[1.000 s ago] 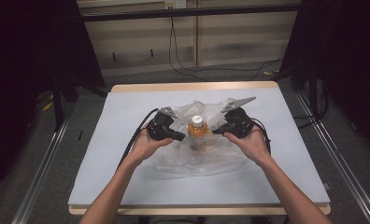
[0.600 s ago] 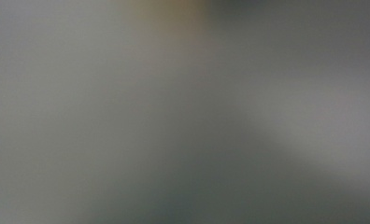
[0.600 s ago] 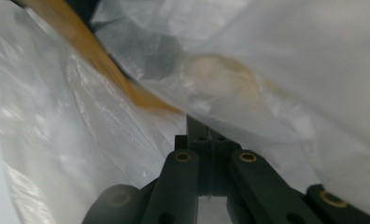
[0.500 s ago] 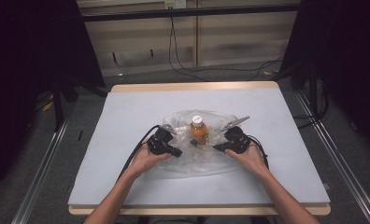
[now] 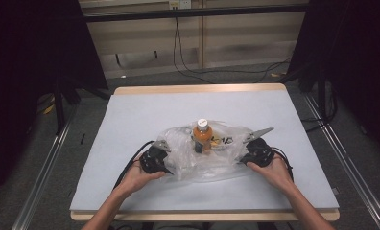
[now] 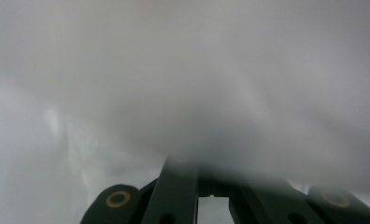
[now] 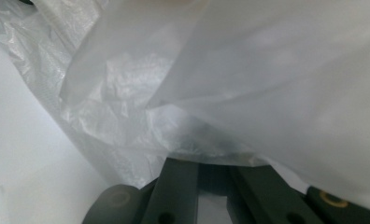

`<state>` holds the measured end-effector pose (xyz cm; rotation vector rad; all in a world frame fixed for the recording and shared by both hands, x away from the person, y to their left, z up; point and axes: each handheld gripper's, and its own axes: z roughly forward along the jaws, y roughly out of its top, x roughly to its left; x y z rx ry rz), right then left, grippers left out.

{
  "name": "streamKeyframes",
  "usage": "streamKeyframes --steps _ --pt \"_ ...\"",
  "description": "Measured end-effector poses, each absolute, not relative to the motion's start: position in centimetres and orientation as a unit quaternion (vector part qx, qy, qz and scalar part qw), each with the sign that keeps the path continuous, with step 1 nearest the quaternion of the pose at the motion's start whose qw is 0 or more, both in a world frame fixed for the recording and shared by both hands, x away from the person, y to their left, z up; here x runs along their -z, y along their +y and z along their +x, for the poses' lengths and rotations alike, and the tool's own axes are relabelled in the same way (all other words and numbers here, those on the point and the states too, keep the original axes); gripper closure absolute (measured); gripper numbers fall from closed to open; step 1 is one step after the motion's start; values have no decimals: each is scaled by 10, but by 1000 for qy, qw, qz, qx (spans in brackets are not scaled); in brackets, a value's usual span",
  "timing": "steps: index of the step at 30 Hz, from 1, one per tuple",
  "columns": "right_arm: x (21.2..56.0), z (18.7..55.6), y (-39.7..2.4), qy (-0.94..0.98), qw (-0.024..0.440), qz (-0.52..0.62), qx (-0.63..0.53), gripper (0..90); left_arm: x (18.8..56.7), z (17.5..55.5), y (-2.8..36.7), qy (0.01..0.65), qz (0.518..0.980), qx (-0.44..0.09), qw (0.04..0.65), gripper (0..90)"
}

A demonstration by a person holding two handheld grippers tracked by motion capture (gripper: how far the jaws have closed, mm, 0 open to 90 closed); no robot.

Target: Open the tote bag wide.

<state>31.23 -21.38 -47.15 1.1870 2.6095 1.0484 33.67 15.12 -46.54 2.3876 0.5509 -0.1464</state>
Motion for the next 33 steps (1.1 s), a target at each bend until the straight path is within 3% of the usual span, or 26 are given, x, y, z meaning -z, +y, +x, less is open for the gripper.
streamKeyframes --steps 10,24,33 --pt "435 296 -204 835 50 364 -410 900 430 328 173 219 884 37 411 900" --pt "402 301 -192 828 63 333 -447 900 388 335 191 224 868 -9 444 900" --pt "390 308 -183 830 65 324 -449 900 354 348 172 203 875 -40 437 900"
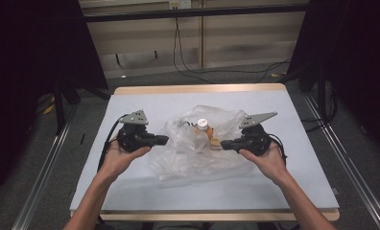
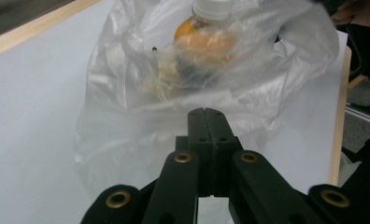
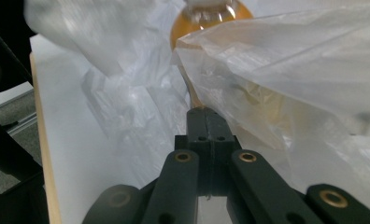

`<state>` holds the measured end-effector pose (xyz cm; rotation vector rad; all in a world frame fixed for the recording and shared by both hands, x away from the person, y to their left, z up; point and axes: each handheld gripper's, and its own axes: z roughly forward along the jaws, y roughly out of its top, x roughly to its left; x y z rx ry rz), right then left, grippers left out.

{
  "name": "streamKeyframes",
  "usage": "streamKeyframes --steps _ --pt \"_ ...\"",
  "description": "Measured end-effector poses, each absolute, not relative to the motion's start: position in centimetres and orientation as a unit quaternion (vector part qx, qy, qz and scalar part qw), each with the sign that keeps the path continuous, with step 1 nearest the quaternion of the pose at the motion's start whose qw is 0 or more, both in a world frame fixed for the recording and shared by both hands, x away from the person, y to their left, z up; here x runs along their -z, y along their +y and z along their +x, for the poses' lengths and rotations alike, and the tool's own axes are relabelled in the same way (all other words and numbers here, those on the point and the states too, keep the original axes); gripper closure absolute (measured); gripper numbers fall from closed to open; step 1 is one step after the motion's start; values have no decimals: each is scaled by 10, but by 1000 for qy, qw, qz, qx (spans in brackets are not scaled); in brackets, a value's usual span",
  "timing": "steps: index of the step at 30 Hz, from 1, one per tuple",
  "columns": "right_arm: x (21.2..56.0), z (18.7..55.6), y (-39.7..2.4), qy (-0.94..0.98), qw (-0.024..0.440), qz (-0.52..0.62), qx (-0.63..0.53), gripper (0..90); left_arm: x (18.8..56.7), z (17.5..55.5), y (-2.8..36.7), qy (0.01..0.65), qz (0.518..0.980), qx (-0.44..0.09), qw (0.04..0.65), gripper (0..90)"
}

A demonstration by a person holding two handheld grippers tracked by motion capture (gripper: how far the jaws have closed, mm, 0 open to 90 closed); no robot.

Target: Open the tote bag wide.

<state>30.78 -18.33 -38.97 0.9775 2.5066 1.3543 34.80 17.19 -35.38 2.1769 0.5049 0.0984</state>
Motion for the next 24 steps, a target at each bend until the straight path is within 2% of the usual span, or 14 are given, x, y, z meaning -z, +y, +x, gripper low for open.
streamKeyframes --steps 7,12,20,24 --pt "369 309 -185 835 76 315 -446 900 337 365 148 187 884 -47 425 900" --pt "365 308 -183 836 75 310 -446 900 342 378 128 193 886 -44 419 900" --pt "374 303 -186 845 68 310 -431 900 411 406 98 220 920 -23 325 900" --pt "368 305 -189 839 68 315 -439 900 426 406 95 220 922 -9 317 900"
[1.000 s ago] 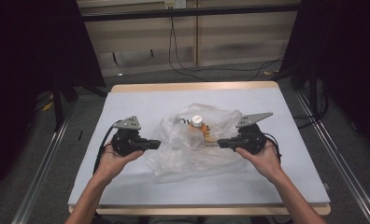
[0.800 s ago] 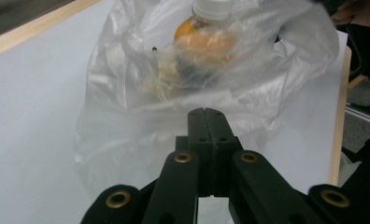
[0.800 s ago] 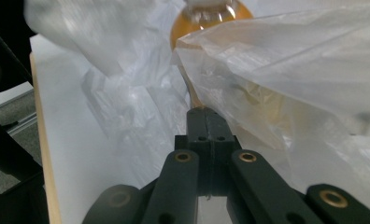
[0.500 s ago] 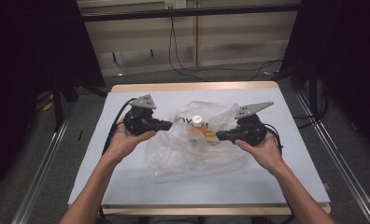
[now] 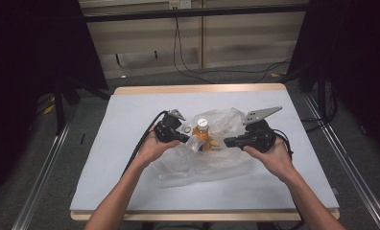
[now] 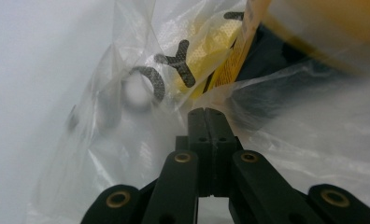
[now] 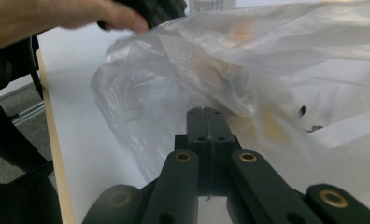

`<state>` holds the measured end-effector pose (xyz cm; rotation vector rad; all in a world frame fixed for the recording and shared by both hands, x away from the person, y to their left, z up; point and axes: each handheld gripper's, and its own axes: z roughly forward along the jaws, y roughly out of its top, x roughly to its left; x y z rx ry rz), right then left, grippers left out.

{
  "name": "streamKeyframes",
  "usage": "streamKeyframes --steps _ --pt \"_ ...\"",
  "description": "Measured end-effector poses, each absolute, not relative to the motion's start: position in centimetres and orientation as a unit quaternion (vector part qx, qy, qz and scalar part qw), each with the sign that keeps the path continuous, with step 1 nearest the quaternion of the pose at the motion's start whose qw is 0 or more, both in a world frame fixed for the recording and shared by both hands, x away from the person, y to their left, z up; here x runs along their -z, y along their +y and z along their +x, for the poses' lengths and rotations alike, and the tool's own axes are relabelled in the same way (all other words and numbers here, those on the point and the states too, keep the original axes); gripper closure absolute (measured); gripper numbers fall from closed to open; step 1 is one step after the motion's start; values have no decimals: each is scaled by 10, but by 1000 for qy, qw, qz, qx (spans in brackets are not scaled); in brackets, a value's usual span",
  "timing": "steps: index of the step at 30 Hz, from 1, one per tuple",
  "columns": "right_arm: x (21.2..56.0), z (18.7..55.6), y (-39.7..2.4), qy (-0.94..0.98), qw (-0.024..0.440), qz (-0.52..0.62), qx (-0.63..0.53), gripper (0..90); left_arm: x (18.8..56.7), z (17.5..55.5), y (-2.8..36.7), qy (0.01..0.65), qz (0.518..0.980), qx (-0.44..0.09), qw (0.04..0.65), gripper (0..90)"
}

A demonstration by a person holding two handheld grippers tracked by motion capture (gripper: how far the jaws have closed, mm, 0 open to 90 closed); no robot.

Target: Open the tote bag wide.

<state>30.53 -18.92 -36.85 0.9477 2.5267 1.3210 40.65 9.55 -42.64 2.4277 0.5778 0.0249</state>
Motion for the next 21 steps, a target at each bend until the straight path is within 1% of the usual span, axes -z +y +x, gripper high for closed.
streamKeyframes --steps 3,7,8,9,10,11,13,14,16,17,18,19,20,21 --pt "360 312 -185 840 76 309 -440 900 429 402 92 215 926 -13 310 900" --pt "344 326 -179 838 86 306 -444 900 428 394 87 190 937 -32 291 900" --pt "344 326 -179 838 86 306 -444 900 428 394 87 190 937 -32 291 900" --pt "333 332 -176 837 92 302 -447 900 428 392 86 194 935 -27 295 900" --pt "333 332 -176 837 92 302 -447 900 427 392 86 189 937 -28 291 900" --pt "323 338 -174 836 98 300 -448 900 427 392 86 186 939 -25 289 900" --pt "317 347 -172 836 102 305 -444 900 427 390 86 185 937 -20 295 900" --pt "317 347 -172 836 102 305 -444 900 427 390 86 185 937 -20 295 900" --pt "322 365 -172 834 102 325 -434 900 427 387 85 178 939 -23 293 900" --pt "329 369 -172 838 97 331 -424 900 427 387 85 178 939 -23 293 900" --pt "329 369 -172 838 97 331 -424 900 428 386 85 177 940 -25 290 900" --pt "338 372 -170 842 93 335 -412 900 429 385 87 178 940 -22 290 900" --pt "360 369 -167 858 77 329 -388 900 433 385 90 176 941 -19 287 900" --pt "360 369 -167 858 77 329 -388 900 433 385 90 176 941 -19 287 900"
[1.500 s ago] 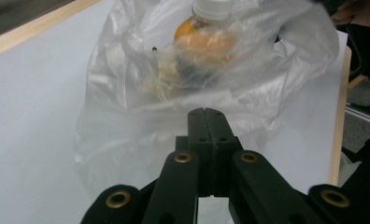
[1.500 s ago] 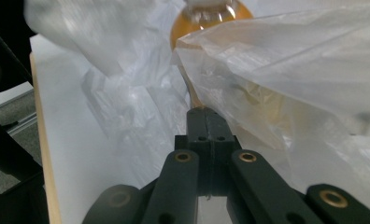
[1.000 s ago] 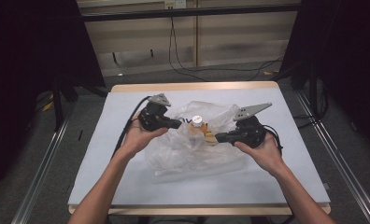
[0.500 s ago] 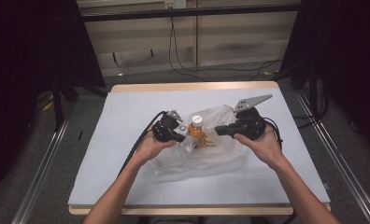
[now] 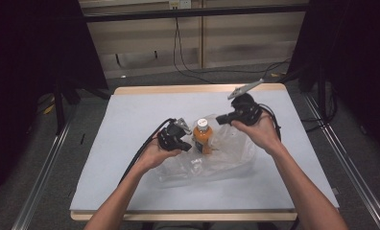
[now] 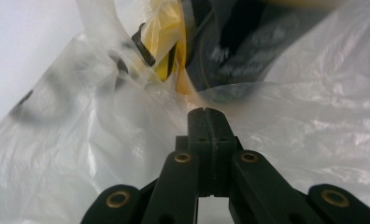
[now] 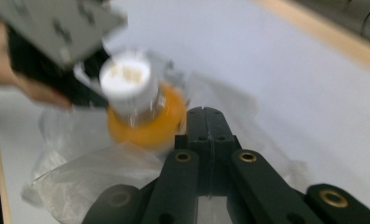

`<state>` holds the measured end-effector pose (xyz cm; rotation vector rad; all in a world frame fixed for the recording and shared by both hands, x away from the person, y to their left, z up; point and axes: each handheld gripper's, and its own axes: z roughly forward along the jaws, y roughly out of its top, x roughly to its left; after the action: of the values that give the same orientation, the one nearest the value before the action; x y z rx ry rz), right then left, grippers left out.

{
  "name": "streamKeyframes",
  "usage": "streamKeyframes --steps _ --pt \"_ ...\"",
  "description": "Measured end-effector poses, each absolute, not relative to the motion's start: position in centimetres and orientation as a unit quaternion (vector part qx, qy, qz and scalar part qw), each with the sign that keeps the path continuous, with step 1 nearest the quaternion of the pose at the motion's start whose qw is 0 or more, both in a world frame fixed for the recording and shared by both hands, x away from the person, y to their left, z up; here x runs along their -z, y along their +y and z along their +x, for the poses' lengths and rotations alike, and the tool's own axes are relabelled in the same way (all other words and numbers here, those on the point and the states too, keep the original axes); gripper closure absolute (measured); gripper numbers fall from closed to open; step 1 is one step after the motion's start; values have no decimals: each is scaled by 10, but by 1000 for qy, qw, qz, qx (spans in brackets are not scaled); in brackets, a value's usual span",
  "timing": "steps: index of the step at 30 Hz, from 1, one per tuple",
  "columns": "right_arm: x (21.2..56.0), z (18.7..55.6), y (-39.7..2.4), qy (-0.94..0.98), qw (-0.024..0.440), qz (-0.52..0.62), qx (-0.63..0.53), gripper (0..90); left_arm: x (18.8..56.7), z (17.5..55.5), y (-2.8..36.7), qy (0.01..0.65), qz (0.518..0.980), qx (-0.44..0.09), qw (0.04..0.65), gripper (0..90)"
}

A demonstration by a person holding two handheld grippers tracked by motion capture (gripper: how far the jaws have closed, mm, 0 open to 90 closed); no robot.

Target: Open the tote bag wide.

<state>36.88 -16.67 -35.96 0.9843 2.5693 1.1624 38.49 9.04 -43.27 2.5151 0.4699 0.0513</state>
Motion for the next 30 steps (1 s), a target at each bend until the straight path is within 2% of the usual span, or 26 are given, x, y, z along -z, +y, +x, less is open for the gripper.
streamKeyframes --steps 2,3,6,8,12,13,22,23,30 --pt "389 360 -166 873 54 323 -361 900 438 387 97 187 942 -19 278 900" --pt "389 360 -166 873 54 323 -361 900 438 387 97 187 942 -19 278 900" --pt "423 355 -174 886 37 334 -318 900 443 389 104 192 944 -19 267 900" --pt "437 356 -183 887 35 348 -303 900 451 392 115 214 942 -21 258 900" --pt "454 360 -199 887 31 359 -290 900 458 398 126 218 945 -15 245 900" --pt "462 363 -208 887 27 359 -287 900 461 401 134 230 938 -12 260 900" --pt "466 362 -227 897 30 343 -278 900 459 399 146 233 940 -37 246 900" --pt "464 357 -234 901 32 342 -266 900 457 396 151 221 948 -46 226 900" --pt "461 347 -249 901 31 346 -259 900 457 393 164 246 935 -37 251 900"
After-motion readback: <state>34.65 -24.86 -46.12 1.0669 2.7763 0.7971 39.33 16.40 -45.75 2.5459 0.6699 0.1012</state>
